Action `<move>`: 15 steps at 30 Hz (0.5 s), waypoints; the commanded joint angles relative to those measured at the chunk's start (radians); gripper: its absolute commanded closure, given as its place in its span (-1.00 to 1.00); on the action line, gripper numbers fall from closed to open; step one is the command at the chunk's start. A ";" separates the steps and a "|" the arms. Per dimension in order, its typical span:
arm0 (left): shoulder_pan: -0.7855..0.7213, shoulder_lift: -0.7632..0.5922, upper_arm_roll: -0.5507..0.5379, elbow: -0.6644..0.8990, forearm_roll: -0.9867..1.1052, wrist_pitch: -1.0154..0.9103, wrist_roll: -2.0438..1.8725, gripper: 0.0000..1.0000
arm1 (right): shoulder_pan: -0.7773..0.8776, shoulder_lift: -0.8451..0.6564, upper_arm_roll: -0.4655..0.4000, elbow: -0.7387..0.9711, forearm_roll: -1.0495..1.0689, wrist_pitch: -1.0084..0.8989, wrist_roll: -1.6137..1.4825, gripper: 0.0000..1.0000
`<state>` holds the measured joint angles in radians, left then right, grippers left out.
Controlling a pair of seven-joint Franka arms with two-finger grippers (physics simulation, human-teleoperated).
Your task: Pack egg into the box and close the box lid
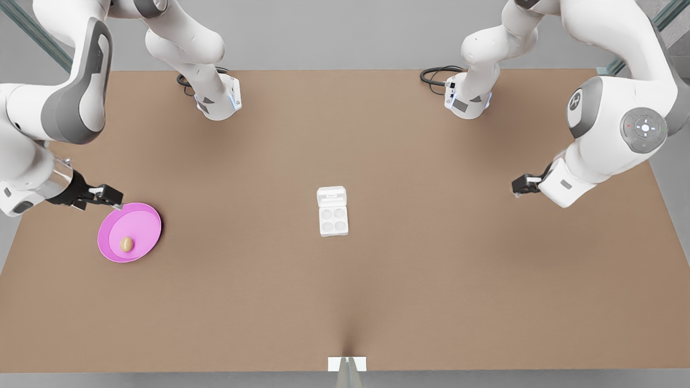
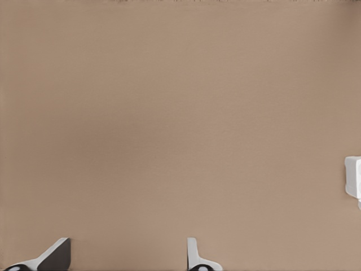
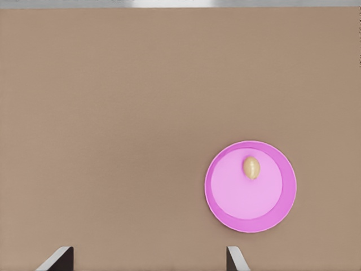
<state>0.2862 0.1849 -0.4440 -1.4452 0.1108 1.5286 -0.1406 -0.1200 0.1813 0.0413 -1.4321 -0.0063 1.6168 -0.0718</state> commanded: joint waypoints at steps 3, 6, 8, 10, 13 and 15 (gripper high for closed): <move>-0.015 -0.002 -0.013 0.026 0.033 -0.034 -0.024 -1.00 | 0.016 0.001 0.003 -0.001 0.006 -0.034 -0.010 -1.00; -0.025 0.010 -0.013 0.023 0.041 -0.039 -0.059 -1.00 | 0.052 0.121 0.009 -0.005 0.011 -0.011 0.072 -1.00; -0.024 0.011 -0.013 0.020 0.041 -0.039 -0.060 -1.00 | 0.046 0.233 0.008 -0.001 0.003 0.072 0.070 -1.00; -0.033 0.010 -0.015 0.022 0.041 -0.050 -0.070 -1.00 | 0.014 0.337 -0.005 0.012 0.008 0.153 0.056 -1.00; -0.033 0.010 -0.015 0.020 0.043 -0.051 -0.070 -1.00 | -0.101 0.432 -0.005 0.015 0.005 0.278 -0.040 -1.00; -0.035 0.010 -0.015 0.017 0.043 -0.051 -0.071 -1.00 | -0.122 0.504 -0.006 0.016 -0.106 0.287 -0.042 -1.00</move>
<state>0.2532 0.1954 -0.4568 -1.4265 0.1516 1.4862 -0.1755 -0.2358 0.6610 0.0360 -1.4175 -0.0443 1.8047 -0.0640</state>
